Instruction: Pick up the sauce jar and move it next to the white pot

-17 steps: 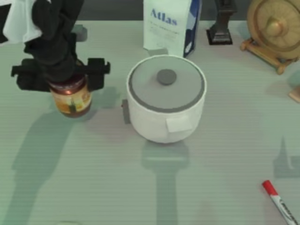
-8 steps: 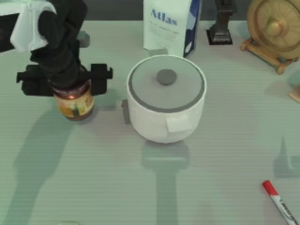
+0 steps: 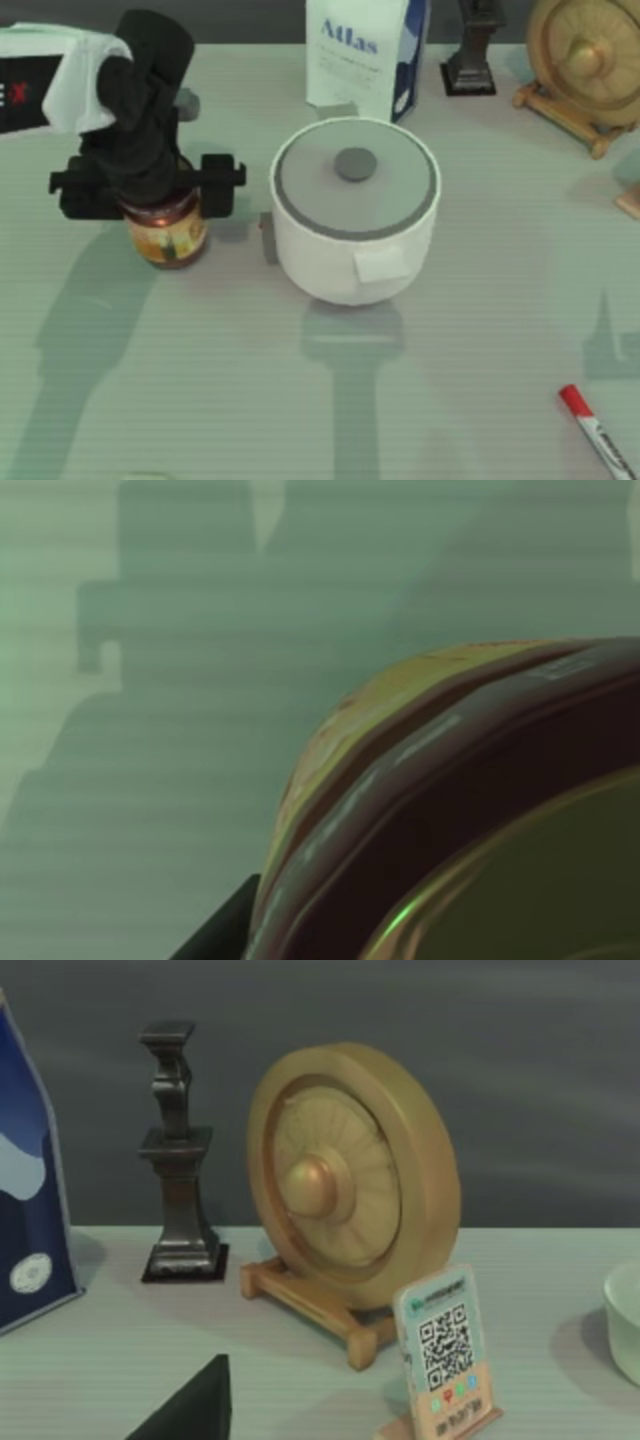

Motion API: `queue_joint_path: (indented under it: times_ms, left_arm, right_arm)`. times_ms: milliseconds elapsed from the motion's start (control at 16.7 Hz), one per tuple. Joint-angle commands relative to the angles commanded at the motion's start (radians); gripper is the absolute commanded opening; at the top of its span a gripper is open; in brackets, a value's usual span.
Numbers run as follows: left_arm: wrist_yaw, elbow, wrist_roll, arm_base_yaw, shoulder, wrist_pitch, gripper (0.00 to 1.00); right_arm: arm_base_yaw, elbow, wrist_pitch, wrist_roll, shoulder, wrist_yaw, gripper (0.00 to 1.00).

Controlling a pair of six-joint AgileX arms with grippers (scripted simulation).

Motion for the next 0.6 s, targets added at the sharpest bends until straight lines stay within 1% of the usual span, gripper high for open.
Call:
queue_joint_path:
  times_ms: [600]
  left_arm:
    - [0.0,0.0,0.0,0.0,0.0,0.0,0.75]
  right_arm:
    - [0.0,0.0,0.0,0.0,0.0,0.0,1.0]
